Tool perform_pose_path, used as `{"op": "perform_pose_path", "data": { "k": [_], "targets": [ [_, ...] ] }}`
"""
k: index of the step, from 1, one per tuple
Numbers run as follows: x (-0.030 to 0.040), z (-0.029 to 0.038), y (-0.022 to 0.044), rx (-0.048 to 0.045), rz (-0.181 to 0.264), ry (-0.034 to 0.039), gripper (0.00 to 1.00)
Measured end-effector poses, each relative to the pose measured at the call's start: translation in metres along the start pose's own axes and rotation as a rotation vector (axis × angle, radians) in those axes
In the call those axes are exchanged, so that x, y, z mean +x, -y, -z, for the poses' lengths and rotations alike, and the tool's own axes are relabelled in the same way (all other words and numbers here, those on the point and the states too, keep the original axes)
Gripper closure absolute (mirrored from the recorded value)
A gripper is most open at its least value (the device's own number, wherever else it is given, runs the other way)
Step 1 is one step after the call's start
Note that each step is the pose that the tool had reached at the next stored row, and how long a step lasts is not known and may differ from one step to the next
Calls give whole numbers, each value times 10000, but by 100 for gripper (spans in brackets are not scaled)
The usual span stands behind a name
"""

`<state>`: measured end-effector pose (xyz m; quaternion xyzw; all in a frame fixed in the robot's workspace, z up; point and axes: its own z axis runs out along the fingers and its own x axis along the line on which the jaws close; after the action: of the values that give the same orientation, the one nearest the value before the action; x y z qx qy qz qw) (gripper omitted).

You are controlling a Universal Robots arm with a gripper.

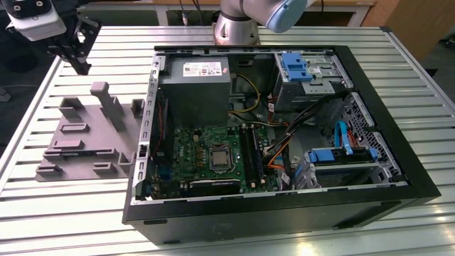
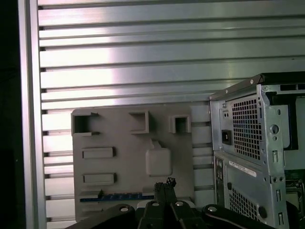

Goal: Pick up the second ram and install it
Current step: 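Reach for the second ram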

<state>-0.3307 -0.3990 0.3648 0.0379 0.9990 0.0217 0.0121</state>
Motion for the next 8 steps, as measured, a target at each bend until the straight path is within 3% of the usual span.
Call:
{"op": "perform_pose_path", "data": {
  "k": [4, 5, 8],
  "targets": [
    [15, -2, 1, 0, -1, -1, 89],
    [132, -17, 11, 0, 0, -2, 89],
    [145, -18, 12, 0, -1, -2, 89]
  ]
}}
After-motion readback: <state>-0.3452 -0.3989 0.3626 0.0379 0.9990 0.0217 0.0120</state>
